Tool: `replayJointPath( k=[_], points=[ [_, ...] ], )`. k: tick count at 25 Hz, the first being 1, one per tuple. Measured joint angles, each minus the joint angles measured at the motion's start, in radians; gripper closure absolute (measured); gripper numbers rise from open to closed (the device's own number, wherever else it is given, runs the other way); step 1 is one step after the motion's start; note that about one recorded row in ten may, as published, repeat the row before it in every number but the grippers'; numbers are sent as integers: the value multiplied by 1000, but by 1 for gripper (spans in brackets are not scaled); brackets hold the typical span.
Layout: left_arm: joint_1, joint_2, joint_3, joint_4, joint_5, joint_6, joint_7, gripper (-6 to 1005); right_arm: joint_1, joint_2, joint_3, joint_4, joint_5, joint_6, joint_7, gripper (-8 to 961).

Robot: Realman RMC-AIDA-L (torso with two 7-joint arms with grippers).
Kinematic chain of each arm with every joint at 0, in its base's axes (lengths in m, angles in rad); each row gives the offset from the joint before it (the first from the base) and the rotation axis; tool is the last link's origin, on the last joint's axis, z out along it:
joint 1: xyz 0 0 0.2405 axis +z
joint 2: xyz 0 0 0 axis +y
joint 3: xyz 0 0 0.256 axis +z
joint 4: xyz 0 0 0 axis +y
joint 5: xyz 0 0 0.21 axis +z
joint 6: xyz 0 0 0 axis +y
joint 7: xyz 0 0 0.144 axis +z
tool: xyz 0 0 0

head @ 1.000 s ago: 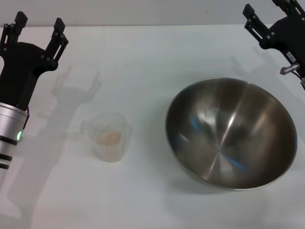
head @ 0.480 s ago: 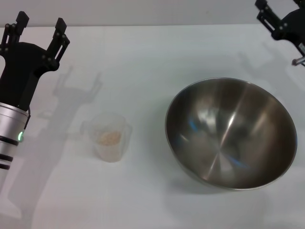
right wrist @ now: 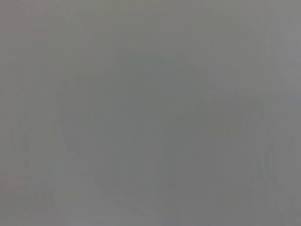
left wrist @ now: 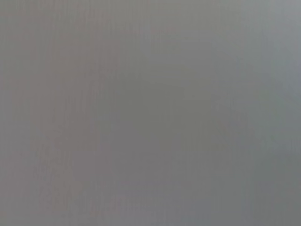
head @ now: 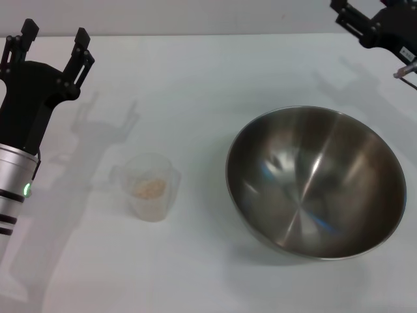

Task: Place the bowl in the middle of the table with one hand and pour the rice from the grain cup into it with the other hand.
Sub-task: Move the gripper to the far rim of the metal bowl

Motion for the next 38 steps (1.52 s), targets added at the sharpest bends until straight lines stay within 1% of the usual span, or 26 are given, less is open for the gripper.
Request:
replayJointPath(
  k=[6,9,13,15,18,21,24,27,34,38],
  points=[
    [1,0,3,0,0,3,0,186,-27,-11,8,-165,-237,-36,264,210],
    [2,0,3,0,0,4,0,186,-33,-20,21,-281,-427,-52,460,210],
    [2,0,2,0,0,4,0,187,-29,-22,55,-423,-667,-39,760,210],
    [2,0,1,0,0,4,0,187,-20,-27,77,-486,-784,-10,913,210],
    [1,0,0,0,0,4,0,187,17,-45,132,-553,-929,106,1133,210],
    [1,0,-2,0,0,4,0,186,79,-74,183,-577,-1044,270,1309,211],
    [1,0,-4,0,0,4,0,186,140,-99,207,-576,-1144,393,1428,211],
    [0,1,-4,0,0,4,0,186,196,-116,215,-571,-1250,481,1521,211],
    [-9,2,-5,1,0,4,0,187,284,-131,241,-557,-1432,587,1600,211],
    [-12,2,-6,0,-4,4,0,186,339,-142,250,-512,-1506,651,1598,211]
  ],
)
